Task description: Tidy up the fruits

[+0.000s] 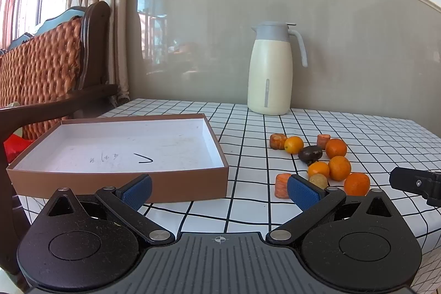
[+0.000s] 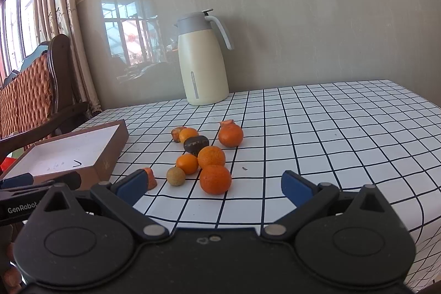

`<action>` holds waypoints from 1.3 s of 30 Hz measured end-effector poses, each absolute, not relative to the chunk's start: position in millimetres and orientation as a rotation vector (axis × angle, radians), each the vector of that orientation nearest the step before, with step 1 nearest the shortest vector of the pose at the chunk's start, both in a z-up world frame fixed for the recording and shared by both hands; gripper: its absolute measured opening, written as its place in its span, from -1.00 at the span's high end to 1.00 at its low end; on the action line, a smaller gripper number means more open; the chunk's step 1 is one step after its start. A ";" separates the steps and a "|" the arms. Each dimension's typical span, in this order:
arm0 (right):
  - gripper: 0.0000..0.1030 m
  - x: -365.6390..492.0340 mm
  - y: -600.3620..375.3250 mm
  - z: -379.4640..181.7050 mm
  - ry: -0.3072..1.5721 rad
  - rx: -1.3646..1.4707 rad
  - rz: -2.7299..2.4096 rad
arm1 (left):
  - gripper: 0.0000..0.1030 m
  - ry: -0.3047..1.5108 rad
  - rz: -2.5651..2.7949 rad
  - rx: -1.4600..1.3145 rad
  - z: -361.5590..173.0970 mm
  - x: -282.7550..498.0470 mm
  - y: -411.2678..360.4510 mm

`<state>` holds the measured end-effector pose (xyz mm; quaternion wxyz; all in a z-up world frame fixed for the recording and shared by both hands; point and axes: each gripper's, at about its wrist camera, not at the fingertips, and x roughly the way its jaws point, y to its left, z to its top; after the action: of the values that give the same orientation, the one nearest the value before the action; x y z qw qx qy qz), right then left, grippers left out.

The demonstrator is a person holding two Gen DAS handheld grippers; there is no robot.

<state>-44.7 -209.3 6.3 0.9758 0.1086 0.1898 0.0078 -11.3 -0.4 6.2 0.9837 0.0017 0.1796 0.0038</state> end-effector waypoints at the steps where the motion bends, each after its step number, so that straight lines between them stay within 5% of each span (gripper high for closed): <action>1: -0.89 -44.7 -209.6 6.4 0.383 0.220 0.016 | -1.00 0.361 0.008 0.004 6.2 -11.3 -0.4; 22: -0.88 -42.6 -210.6 6.0 0.380 0.207 0.004 | -1.00 0.383 -0.088 0.103 4.0 -8.4 -22.6; 30: -0.63 -33.5 -215.5 4.0 0.428 0.220 0.010 | -0.99 0.419 -0.115 0.106 2.0 3.6 -28.2; 33: -0.39 -28.5 -219.3 3.4 0.440 0.246 0.018 | -0.99 0.426 -0.126 0.113 1.1 8.0 -32.5; 39: -0.39 -16.5 -215.9 2.3 0.468 0.230 0.030 | -0.99 0.449 -0.163 0.135 -3.7 21.5 -46.4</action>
<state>-16.5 -215.9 2.3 0.9661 0.1136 0.2314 0.0147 21.5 -46.4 -3.7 0.9693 0.0670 0.2222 -0.0806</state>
